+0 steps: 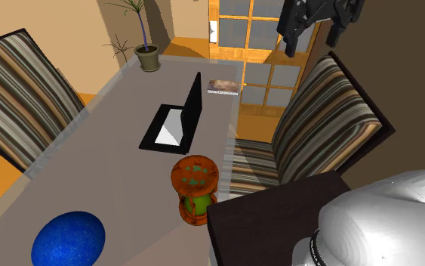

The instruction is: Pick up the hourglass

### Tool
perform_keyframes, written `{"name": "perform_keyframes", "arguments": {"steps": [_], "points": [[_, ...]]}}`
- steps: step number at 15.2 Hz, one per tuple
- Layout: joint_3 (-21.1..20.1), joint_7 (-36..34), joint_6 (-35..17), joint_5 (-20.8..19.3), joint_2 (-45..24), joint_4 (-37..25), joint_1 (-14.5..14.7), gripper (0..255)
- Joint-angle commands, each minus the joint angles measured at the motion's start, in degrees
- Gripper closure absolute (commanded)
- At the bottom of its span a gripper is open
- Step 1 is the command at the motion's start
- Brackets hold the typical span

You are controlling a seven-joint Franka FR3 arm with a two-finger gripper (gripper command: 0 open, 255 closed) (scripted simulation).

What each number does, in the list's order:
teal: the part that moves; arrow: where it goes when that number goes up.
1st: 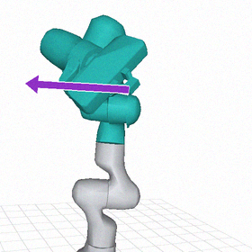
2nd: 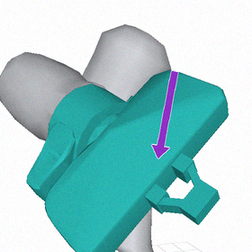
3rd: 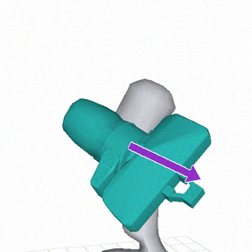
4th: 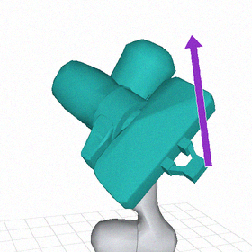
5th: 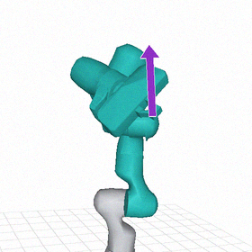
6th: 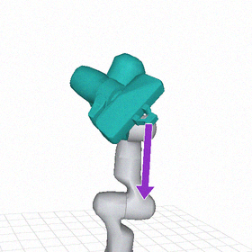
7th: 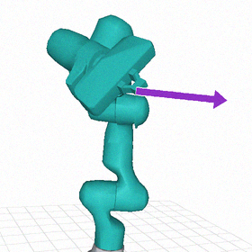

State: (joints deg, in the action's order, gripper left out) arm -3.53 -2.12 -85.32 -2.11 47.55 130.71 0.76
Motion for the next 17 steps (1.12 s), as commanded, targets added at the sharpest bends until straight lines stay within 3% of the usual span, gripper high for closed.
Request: {"name": "perform_keyframes", "arguments": {"steps": [1, 10, 17], "points": [[0.0, 0.0, 0.0, 0.0, 0.0, 0.0, 0.0, 0], [-12.9, -11.8, -13.4, 5.5, 21.2, 23.5, 5.0, 0], [-29.7, -24.2, -22.9, 13.5, 31.3, 36.8, 13.5, 0]]}}
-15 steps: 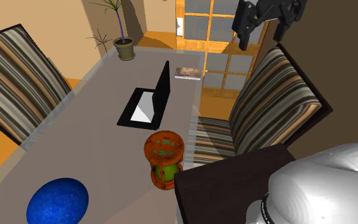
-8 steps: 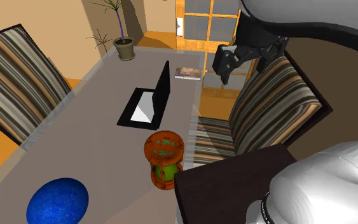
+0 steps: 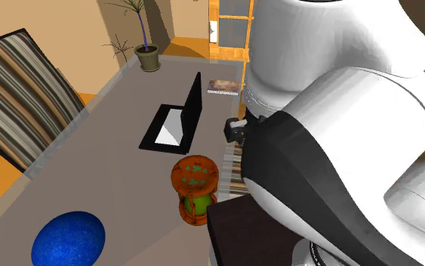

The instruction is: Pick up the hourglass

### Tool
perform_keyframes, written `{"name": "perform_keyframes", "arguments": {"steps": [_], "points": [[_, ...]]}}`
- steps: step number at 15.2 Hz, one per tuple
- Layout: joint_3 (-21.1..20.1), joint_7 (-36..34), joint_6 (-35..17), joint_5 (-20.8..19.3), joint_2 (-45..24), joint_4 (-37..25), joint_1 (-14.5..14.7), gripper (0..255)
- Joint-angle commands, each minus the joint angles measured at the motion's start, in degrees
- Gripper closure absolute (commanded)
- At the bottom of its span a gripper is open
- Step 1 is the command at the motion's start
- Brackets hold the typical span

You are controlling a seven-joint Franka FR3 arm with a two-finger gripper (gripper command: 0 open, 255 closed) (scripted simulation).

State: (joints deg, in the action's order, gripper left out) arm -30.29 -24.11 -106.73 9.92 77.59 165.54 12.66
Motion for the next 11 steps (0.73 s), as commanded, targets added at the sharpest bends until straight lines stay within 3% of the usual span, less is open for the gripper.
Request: {"name": "perform_keyframes", "arguments": {"steps": [1, 4, 7, 9, 11], "points": [[-5.9, -4.3, -3.1, 2.9, 1.8, 3.4, 3.1, 0], [-15.8, -11.3, -8.3, 7.3, 1.1, 6.7, 7.0, 0], [-26.8, -18.8, -14.6, 11.5, -2.5, 8.4, 9.0, 0], [-34.6, -23.8, -19.3, 14.1, -6.1, 8.4, 8.3, 0], [-42.8, -28.8, -24.3, 16.1, -9.7, 7.7, 5.8, 0]]}}
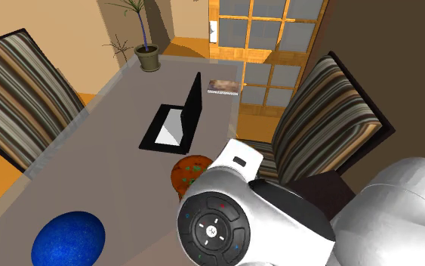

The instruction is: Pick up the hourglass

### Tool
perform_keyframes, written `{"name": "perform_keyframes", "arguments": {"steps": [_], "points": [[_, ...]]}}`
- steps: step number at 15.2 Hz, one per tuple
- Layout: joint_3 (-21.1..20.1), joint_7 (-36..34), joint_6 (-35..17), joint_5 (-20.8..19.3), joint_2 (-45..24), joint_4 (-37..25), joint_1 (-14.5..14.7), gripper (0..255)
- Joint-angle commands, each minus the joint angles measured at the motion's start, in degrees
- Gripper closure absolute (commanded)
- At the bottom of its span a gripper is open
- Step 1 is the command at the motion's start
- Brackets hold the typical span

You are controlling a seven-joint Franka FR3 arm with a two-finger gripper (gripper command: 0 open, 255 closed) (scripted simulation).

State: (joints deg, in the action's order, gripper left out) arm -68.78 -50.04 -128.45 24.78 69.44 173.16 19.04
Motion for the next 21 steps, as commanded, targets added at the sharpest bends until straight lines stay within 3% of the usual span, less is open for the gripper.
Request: {"name": "perform_keyframes", "arguments": {"steps": [1, 6, 11, 17, 21], "points": [[-8.6, -5.4, -5.0, 2.0, -3.2, -0.6, -2.5, 0], [-30.1, -16.5, -14.8, 4.3, -6.1, -6.7, -16.7, 0], [-46.8, -25.3, -18.7, 5.6, 0.9, -16.2, -30.0, 0], [-57.3, -34.6, -17.2, 4.9, 15.4, -30.6, -39.8, 0], [-59.5, -36.8, -17.0, 5.2, 18.3, -34.0, -41.5, 0]]}}
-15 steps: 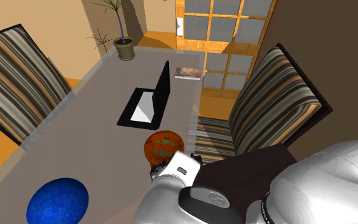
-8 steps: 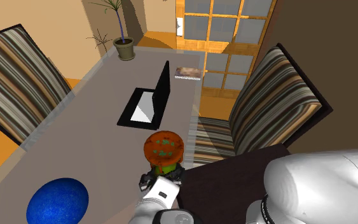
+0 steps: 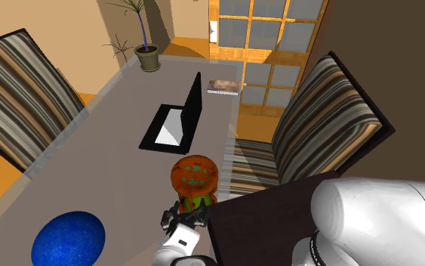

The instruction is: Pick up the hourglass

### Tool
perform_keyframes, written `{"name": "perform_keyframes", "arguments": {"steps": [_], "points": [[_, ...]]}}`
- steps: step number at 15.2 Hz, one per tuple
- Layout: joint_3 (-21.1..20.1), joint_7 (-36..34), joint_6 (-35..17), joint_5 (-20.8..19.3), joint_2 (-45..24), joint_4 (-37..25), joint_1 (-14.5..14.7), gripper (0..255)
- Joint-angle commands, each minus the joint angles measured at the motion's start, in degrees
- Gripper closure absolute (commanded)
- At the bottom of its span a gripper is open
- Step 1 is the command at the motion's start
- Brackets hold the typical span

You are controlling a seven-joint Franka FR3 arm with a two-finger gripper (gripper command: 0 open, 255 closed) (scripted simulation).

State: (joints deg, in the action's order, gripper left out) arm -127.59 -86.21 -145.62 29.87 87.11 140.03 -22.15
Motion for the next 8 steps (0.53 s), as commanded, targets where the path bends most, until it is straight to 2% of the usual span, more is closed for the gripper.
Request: {"name": "perform_keyframes", "arguments": {"steps": [1, 4, 6, 7, 8], "points": [[-1.2, -1.1, 0.2, 0.2, 1.1, -1.4, -0.7, 0], [-2.7, -2.8, -0.2, -0.1, 2.0, -3.1, -1.9, 0], [-3.0, -5.7, -1.3, -4.0, 0.3, -3.1, -3.6, 0], [-2.8, -5.6, -1.0, -4.1, 0.4, -3.6, -3.8, 255], [-2.9, -5.6, -1.3, -4.1, 0.8, -3.9, -4.2, 255]]}}
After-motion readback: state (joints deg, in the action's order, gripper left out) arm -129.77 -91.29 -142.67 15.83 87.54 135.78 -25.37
